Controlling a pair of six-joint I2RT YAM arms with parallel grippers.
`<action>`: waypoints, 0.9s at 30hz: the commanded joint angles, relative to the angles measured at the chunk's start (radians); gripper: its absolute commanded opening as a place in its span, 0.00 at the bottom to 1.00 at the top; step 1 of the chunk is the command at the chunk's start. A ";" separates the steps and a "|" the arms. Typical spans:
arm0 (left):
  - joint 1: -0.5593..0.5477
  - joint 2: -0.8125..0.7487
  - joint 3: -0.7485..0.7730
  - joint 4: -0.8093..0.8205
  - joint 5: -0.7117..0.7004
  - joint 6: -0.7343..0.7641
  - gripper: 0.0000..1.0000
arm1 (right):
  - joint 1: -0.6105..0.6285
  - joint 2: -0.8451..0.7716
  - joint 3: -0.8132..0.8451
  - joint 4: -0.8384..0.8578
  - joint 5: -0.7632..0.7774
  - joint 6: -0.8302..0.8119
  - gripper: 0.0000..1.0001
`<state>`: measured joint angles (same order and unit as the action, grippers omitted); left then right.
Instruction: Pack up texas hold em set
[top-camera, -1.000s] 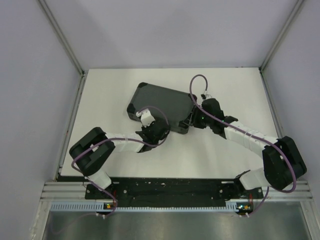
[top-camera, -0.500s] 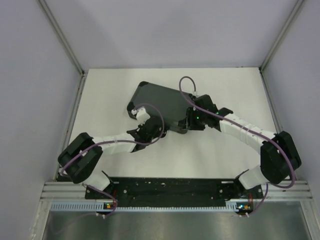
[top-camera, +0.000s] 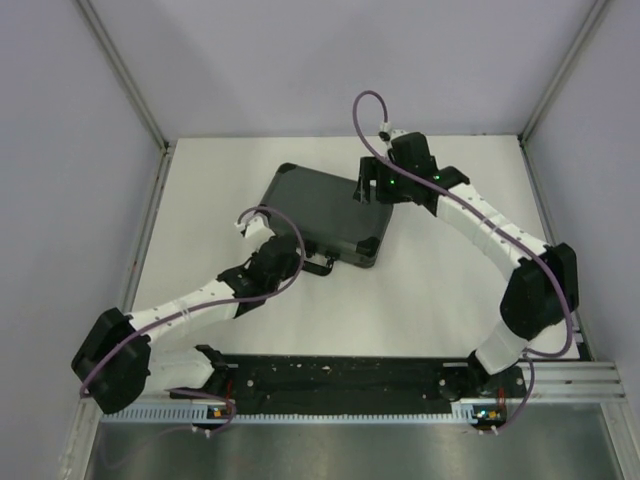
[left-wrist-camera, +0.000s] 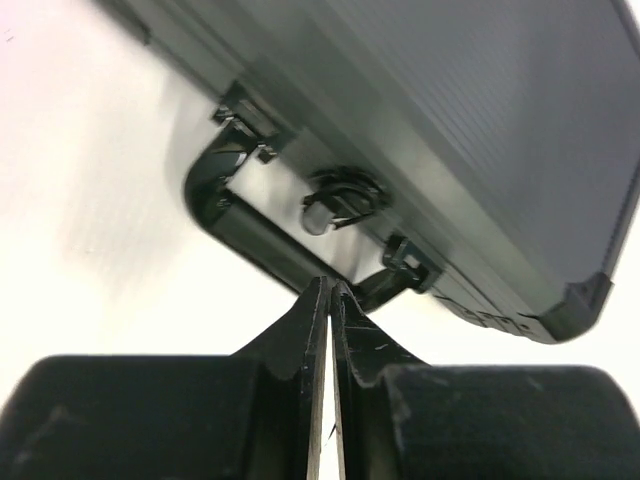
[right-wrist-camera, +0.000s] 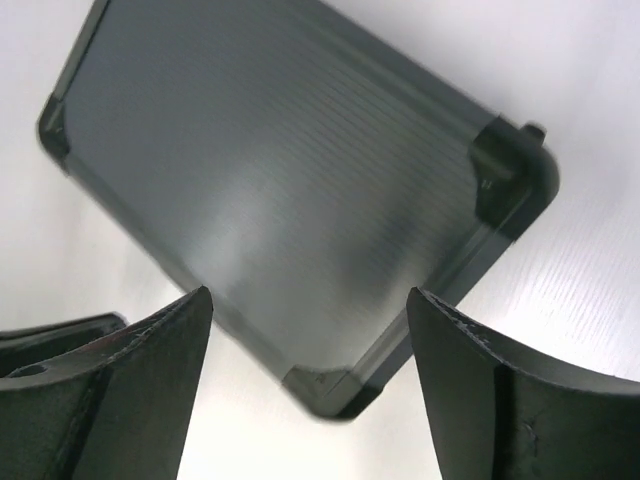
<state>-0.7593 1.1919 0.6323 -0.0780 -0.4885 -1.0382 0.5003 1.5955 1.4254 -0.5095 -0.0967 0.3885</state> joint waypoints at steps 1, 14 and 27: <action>0.060 -0.008 -0.046 0.016 0.068 -0.051 0.11 | -0.042 0.142 0.119 0.058 -0.020 -0.147 0.81; 0.147 0.052 -0.051 0.153 0.192 -0.011 0.11 | -0.186 0.448 0.338 0.181 -0.405 -0.364 0.86; 0.178 0.083 -0.068 0.222 0.267 0.027 0.10 | -0.187 0.492 0.296 0.049 -0.557 -0.412 0.84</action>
<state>-0.5873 1.2690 0.5625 0.0582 -0.2588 -1.0420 0.3058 2.1345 1.7676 -0.4377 -0.5774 -0.0048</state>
